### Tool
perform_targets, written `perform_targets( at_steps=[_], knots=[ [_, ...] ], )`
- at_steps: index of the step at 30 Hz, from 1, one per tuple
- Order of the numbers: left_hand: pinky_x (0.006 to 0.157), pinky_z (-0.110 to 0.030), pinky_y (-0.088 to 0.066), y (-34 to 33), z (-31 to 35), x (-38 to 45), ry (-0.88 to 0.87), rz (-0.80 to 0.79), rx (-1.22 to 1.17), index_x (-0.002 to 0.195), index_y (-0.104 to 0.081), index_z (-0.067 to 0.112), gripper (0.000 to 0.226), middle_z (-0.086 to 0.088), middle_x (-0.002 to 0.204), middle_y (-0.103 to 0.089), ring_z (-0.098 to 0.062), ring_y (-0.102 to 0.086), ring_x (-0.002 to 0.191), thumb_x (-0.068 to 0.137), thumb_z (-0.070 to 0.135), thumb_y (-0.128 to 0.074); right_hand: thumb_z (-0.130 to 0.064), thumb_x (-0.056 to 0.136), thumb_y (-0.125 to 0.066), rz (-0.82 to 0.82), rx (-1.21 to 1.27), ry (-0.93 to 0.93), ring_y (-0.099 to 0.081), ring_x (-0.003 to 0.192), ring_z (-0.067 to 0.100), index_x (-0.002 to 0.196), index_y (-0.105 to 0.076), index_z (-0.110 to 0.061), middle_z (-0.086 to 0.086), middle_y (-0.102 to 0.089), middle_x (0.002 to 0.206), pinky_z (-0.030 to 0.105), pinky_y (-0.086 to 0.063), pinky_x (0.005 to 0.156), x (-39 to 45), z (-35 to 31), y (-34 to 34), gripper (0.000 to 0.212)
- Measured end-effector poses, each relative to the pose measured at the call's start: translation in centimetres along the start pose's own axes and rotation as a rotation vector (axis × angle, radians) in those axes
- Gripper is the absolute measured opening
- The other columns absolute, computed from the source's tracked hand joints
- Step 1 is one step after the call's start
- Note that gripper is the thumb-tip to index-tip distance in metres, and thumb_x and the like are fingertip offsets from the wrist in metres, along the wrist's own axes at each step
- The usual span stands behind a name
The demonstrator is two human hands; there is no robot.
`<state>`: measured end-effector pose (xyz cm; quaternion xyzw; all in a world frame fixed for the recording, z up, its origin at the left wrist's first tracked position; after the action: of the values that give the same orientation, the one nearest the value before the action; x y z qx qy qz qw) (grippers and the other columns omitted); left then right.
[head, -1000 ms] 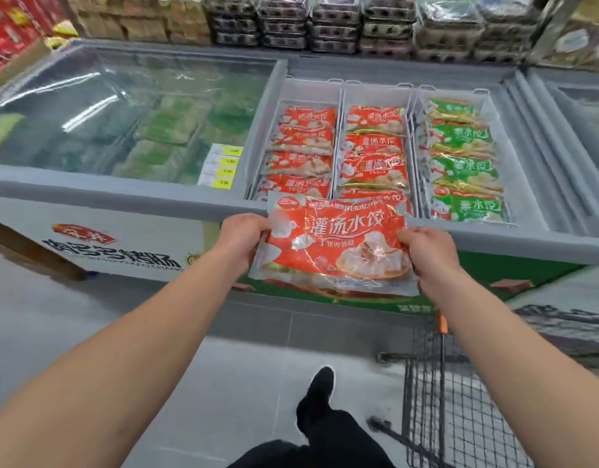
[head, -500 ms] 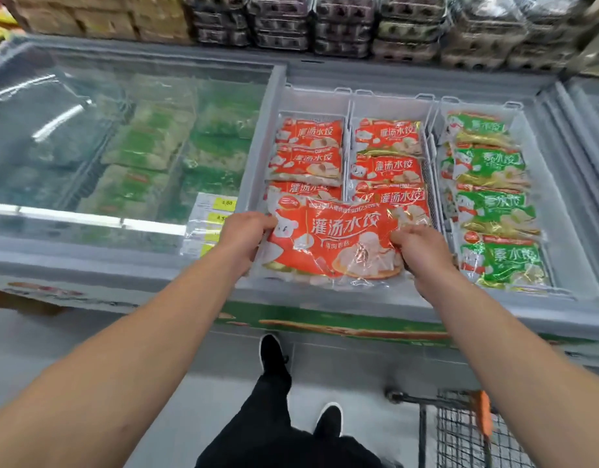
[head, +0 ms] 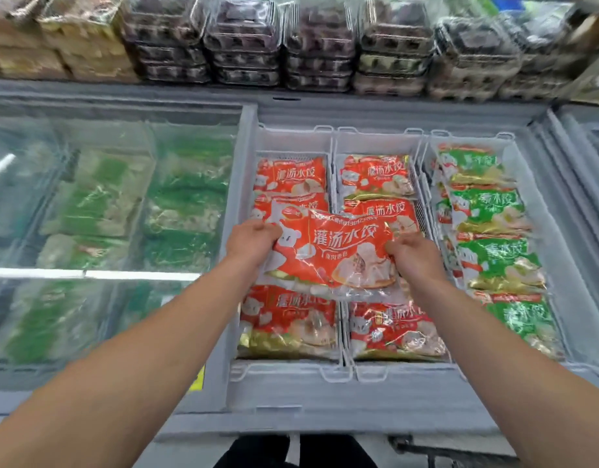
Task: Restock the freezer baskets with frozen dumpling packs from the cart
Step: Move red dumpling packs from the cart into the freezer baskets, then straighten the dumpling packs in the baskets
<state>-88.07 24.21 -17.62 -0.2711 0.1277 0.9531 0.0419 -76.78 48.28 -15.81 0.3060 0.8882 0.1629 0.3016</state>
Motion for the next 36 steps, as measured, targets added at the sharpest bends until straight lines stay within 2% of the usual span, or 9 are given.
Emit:
perform_targets(
  at_steps=[6, 12, 16, 20, 23, 25, 28, 33, 36],
  knots=[
    [0.090, -0.035, -0.055, -3.6, 4.1, 7.2, -0.007, 0.160, 0.163, 0.064, -0.066, 0.024, 0.024, -0.003, 0.088, -0.073, -0.024, -0.068, 0.093, 0.086, 0.023, -0.072, -0.013, 0.088, -0.062, -0.086, -0.064, 0.054, -0.054, 0.065, 0.021, 0.080, -0.068, -0.004, 0.006, -0.062, 0.070, 0.031, -0.041, 0.062, 9.5, -3.9, -2.3, 0.014],
    [0.084, -0.030, -0.052, -6.3, 6.7, 16.0, -0.013, 0.262, 0.310, 0.103, -0.076, 0.011, 0.021, -0.009, 0.104, -0.074, -0.028, -0.067, 0.100, 0.094, 0.026, -0.064, -0.010, 0.085, -0.061, -0.169, -0.147, 0.104, -0.052, 0.063, 0.020, 0.068, -0.066, -0.011, 0.000, -0.058, 0.062, 0.031, -0.037, 0.061, 19.9, -6.9, -7.0, 0.018],
    [0.079, -0.028, -0.049, -6.9, 9.0, 20.9, -0.053, 0.286, 0.449, 0.100, -0.075, 0.011, 0.022, -0.007, 0.093, -0.071, -0.025, -0.063, 0.089, 0.096, 0.023, -0.057, -0.011, 0.086, -0.060, -0.209, -0.122, 0.105, -0.051, 0.059, 0.016, 0.062, -0.060, -0.017, -0.003, -0.059, 0.061, 0.029, -0.038, 0.057, 24.8, -8.6, -9.9, 0.025],
    [0.086, -0.032, -0.055, -8.1, 11.2, 26.4, -0.040, 0.325, 0.495, 0.098, -0.075, 0.009, 0.022, -0.011, 0.098, -0.075, -0.031, -0.068, 0.098, 0.091, 0.019, -0.056, -0.009, 0.080, -0.059, -0.234, -0.088, 0.141, -0.054, 0.064, 0.019, 0.058, -0.063, -0.015, -0.003, -0.059, 0.059, 0.032, -0.044, 0.063, 30.4, -10.8, -13.7, 0.023],
    [0.093, -0.033, -0.050, -9.2, 11.6, 27.9, -0.045, 0.307, 0.535, 0.116, -0.068, 0.012, 0.033, -0.010, 0.116, -0.072, -0.030, -0.064, 0.112, 0.084, 0.023, -0.065, -0.010, 0.080, -0.063, -0.344, -0.171, 0.132, -0.060, 0.082, 0.022, 0.078, -0.069, -0.021, -0.003, -0.065, 0.078, 0.036, -0.049, 0.079, 32.5, -10.7, -15.7, 0.012],
    [0.097, -0.030, -0.044, -9.9, 10.9, 27.6, -0.054, 0.261, 0.564, 0.130, -0.059, 0.013, 0.047, -0.008, 0.128, -0.066, -0.027, -0.060, 0.121, 0.086, 0.025, -0.067, -0.012, 0.083, -0.067, -0.396, -0.323, 0.145, -0.061, 0.105, 0.025, 0.113, -0.067, -0.017, 0.004, -0.067, 0.110, 0.034, -0.048, 0.093, 32.9, -10.3, -16.0, 0.031],
    [0.097, -0.026, -0.042, -10.3, 9.1, 26.3, -0.083, 0.178, 0.612, 0.133, -0.058, 0.013, 0.049, -0.007, 0.132, -0.064, -0.026, -0.058, 0.123, 0.087, 0.025, -0.069, -0.016, 0.087, -0.067, -0.423, -0.442, 0.197, -0.053, 0.128, 0.025, 0.140, -0.053, -0.015, 0.004, -0.056, 0.140, 0.029, -0.040, 0.103, 32.0, -9.9, -15.6, 0.055],
    [0.087, -0.019, -0.038, -9.5, 6.9, 23.1, -0.093, 0.055, 0.674, 0.139, -0.055, 0.014, 0.052, -0.002, 0.134, -0.063, -0.021, -0.059, 0.121, 0.090, 0.026, -0.067, -0.018, 0.090, -0.064, -0.455, -0.567, 0.308, -0.050, 0.130, 0.027, 0.141, -0.052, -0.013, 0.007, -0.052, 0.145, 0.031, -0.039, 0.103, 29.0, -8.9, -14.6, 0.052],
    [0.092, -0.021, -0.040, -8.6, 5.7, 21.3, -0.134, 0.009, 0.742, 0.139, -0.054, 0.017, 0.051, -0.005, 0.134, -0.063, -0.023, -0.058, 0.122, 0.090, 0.023, -0.065, -0.021, 0.089, -0.066, -0.465, -0.614, 0.374, -0.053, 0.125, 0.028, 0.138, -0.054, -0.013, 0.008, -0.054, 0.142, 0.029, -0.041, 0.096, 27.1, -8.3, -14.3, 0.051]
  ],
)
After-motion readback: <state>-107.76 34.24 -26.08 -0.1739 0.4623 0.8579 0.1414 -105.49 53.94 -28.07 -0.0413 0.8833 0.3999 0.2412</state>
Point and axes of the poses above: each hand's wrist, its own x-axis towards the middle knuckle, its own y-axis out of the back of the hand, z = x × y, the point moved 2 cm from there along x, towards the middle knuckle
